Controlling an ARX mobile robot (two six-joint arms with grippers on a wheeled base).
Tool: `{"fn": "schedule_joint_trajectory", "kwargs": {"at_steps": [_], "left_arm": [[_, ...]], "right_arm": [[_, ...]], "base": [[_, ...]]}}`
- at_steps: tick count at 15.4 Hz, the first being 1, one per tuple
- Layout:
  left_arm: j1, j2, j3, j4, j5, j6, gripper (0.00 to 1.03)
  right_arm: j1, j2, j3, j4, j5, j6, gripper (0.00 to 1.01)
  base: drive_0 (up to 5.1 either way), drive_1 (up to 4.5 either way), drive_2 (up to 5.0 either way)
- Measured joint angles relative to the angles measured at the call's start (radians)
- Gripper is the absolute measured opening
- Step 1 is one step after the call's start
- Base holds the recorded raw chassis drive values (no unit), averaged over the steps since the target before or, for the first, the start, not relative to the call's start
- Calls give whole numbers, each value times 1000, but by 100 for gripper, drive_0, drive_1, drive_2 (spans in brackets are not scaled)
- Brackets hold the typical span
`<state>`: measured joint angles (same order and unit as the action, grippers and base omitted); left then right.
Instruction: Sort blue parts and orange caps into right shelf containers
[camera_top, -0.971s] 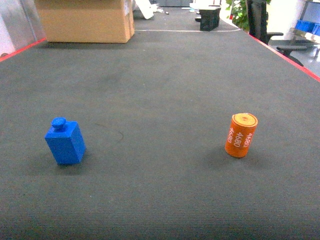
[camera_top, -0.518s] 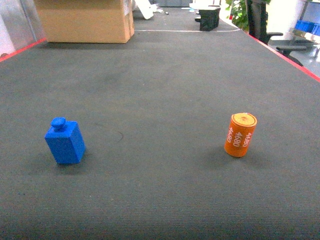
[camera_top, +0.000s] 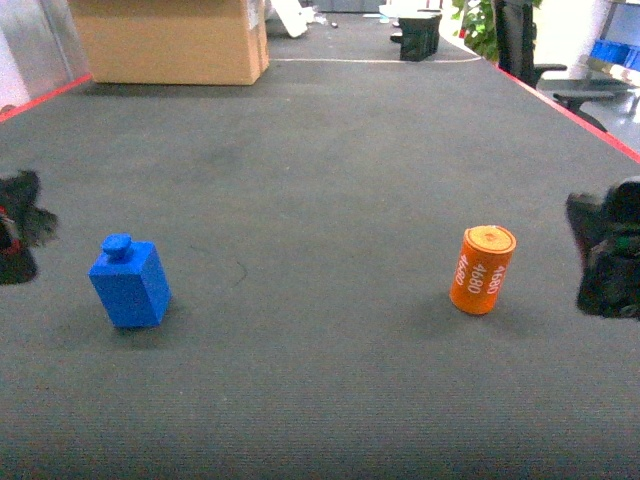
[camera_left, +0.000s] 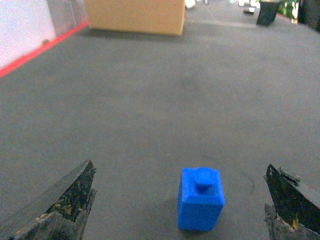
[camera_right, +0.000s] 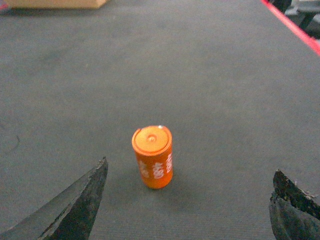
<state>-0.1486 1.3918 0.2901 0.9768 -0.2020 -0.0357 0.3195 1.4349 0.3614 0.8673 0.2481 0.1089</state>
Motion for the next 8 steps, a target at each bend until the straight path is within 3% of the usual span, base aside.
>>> {"fn": "schedule_joint_trajectory", "kwargs": {"at_steps": [4,8], "left_arm": [[-11,222,99,35,35,-5,98],[12,359,129,71,85,-28,98]], "right_arm": [[-6,189,91,5,-30,30,98],[16,331,153,10,-15,39,98]], "base": [[0,0,0],[0,0,0]]}}
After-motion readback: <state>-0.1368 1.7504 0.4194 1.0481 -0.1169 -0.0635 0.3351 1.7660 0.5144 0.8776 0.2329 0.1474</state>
